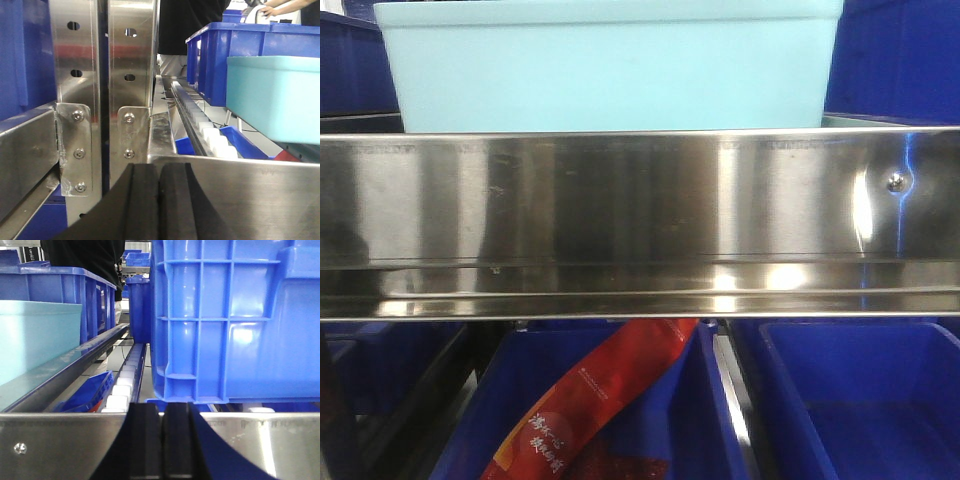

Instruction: Fetch blue bin and place on conveyor start

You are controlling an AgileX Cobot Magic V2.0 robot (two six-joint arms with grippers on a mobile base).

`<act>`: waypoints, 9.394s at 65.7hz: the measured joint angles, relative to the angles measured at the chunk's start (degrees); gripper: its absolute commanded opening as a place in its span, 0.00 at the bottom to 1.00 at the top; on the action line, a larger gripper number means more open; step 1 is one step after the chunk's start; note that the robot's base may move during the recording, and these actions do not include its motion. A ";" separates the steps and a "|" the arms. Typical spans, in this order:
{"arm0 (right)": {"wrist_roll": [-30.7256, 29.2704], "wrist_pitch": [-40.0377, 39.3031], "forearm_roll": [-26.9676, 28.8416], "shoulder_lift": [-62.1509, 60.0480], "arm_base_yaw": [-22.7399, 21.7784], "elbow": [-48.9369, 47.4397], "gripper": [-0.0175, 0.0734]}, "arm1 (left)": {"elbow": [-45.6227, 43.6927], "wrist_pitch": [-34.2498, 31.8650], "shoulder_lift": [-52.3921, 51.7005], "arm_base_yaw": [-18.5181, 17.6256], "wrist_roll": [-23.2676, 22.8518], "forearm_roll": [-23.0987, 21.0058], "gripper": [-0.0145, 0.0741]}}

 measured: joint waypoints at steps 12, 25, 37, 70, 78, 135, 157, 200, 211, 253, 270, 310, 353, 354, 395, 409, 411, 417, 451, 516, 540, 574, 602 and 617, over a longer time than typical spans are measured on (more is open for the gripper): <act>0.00 0.00 0.00 0.00 0.00 0.00 0.01 | 0.00 0.00 0.00 0.00 0.00 0.00 0.04; 0.00 0.00 0.00 0.00 0.00 0.00 0.01 | 0.00 0.00 0.00 0.00 0.00 0.00 0.04; 0.00 0.00 0.00 0.00 0.00 0.00 0.01 | 0.00 -0.10 0.00 0.00 0.00 0.00 0.04; 0.11 -5.38 1.79 0.00 0.00 -2.55 0.01 | -1.81 -4.90 0.00 0.00 0.00 -1.15 0.04; 0.11 4.73 2.02 -0.10 0.00 -11.52 0.12 | -10.42 0.86 0.11 0.00 0.00 -1.07 0.10; -4.76 22.27 2.14 43.21 13.20 -51.35 0.82 | -55.75 21.56 50.28 -21.64 1.37 -0.22 0.73; 2.64 46.75 1.70 74.98 18.24 -83.95 0.82 | -88.39 44.92 78.99 -21.44 -2.72 0.16 0.73; 8.12 60.27 -2.81 106.83 18.53 -106.75 0.75 | -105.70 60.25 106.07 -15.02 -3.04 -2.68 0.72; 8.12 60.16 -2.81 108.48 18.53 -106.79 0.41 | -105.80 60.25 107.62 -15.02 -3.04 -3.34 0.48; 9.21 61.43 -2.21 104.79 18.63 -106.79 0.03 | -106.36 62.23 103.78 -15.02 -3.83 -3.34 0.04; 9.59 61.30 -1.43 92.95 19.90 -106.88 0.03 | -106.36 62.50 91.23 -15.36 -4.05 -3.34 0.04; 10.27 64.17 -1.03 77.26 23.92 -95.32 0.03 | -94.83 67.57 75.07 -19.58 -4.62 -3.93 0.04; 9.92 64.19 -1.94 77.45 23.92 -94.89 0.03 | -92.05 67.00 74.95 -21.22 -5.59 -2.76 0.04; 9.92 64.19 -1.94 77.45 23.92 -94.89 0.03 | -92.05 66.84 74.95 -21.22 -5.59 -2.76 0.04; 10.12 62.99 -2.87 77.45 23.82 -94.89 0.03 | -91.91 50.53 74.95 -21.22 -5.59 -1.57 0.04; 10.25 62.81 -2.87 77.45 23.82 -94.89 0.03 | -91.91 42.94 74.95 -21.22 -4.83 -0.63 0.04; 10.25 62.75 -2.87 77.45 23.82 -94.89 0.03 | -91.91 41.93 74.95 -21.22 -4.69 -0.51 0.04; 10.38 62.45 -2.77 77.45 23.82 -94.89 0.03 | -91.91 38.91 74.95 -21.22 -4.45 -0.28 0.04; 10.61 62.45 -1.99 78.14 23.74 -94.89 0.03 | -91.82 34.76 74.95 -21.22 -4.00 0.43 0.04; 10.71 62.45 -1.99 78.26 23.48 -94.89 0.03 | -91.82 34.31 74.95 -21.22 -3.86 0.41 0.04; 10.71 62.45 -1.99 78.26 23.48 -94.89 0.03 | -91.82 34.31 74.95 -21.22 -3.83 0.41 0.04; 10.71 62.45 -1.99 78.26 23.48 -94.89 0.03 | -91.82 34.31 74.95 -21.22 -3.83 0.30 0.04; 10.71 62.45 -1.99 78.15 23.48 -94.89 0.03 | -91.82 34.31 74.95 -21.22 -3.73 0.19 0.04; 10.71 62.45 -1.99 78.15 23.48 -94.89 0.03 | -91.82 34.31 74.95 -21.22 -3.73 0.19 0.04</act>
